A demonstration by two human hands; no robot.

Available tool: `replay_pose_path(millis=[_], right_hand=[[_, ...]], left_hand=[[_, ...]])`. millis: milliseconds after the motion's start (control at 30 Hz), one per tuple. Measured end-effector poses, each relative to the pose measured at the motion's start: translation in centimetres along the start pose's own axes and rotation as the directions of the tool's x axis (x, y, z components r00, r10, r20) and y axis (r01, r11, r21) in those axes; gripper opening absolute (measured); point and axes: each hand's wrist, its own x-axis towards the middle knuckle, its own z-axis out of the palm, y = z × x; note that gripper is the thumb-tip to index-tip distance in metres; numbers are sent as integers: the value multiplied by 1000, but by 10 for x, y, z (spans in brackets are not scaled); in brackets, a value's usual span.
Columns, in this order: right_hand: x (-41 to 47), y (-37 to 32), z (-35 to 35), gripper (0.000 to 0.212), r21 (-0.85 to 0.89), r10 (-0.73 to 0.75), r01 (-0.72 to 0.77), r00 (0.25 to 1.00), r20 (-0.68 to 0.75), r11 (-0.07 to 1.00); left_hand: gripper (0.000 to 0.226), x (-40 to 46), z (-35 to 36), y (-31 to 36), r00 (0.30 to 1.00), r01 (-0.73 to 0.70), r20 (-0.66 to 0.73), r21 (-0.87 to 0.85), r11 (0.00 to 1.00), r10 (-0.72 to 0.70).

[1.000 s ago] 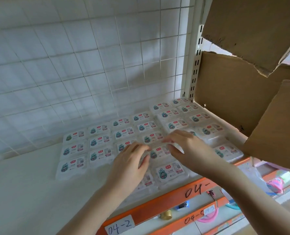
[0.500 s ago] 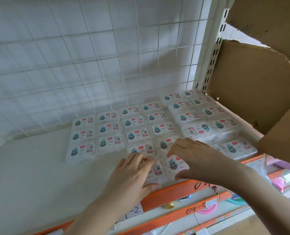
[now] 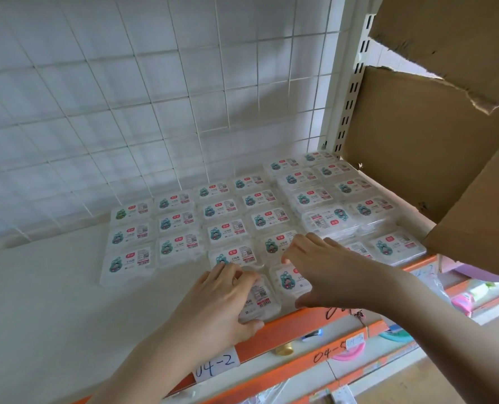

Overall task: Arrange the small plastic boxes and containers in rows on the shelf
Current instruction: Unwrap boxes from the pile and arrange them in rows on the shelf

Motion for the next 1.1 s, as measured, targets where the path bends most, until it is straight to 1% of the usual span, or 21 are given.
replay_pose_path(millis=[100,200,267,367,433,500,600,667,733,900,1000,1100], right_hand=[[1,1,-1,63,15,-13,13,1000,-1,1000],[-1,1,-5,63,69,-14,15,1000,-7,997],[-4,1,-11,64,126,1,1,1000,-18,992],[-14,6,-27,63,223,54,-37,996,-71,974],[-24,14,-38,62,263,106,-77,989,-101,962],[-36,25,-47,61,286,175,-142,981,-90,948],[-57,41,-55,63,252,273,-252,960,-53,934],[-70,49,-55,64,237,335,-325,942,-5,916],[-82,55,-50,65,219,391,-388,920,31,895],[-94,67,-33,65,168,490,-482,871,-7,860],[-90,77,-19,62,158,505,-492,862,-53,856],[-85,85,-6,60,136,511,-498,855,-87,856]], left_hand=[[65,0,-4,0,1000,6,11,-20,1000,-6],[62,-3,-11,2,1000,9,-19,-37,999,-10],[61,-5,-15,1,997,5,-80,-39,999,-8],[58,-2,-21,-2,984,2,-176,-67,998,-14],[56,8,-24,2,965,-31,-263,-84,996,8],[54,22,-27,15,942,-67,-333,-97,993,31],[53,45,-20,40,914,-130,-400,-109,985,76],[51,59,-12,57,905,-169,-413,-119,978,106],[48,71,-4,72,893,-201,-425,-82,976,148],[38,97,17,99,871,-220,-450,6,976,199],[32,108,28,107,864,-197,-459,70,978,207],[31,113,35,110,868,-153,-465,88,984,177]])
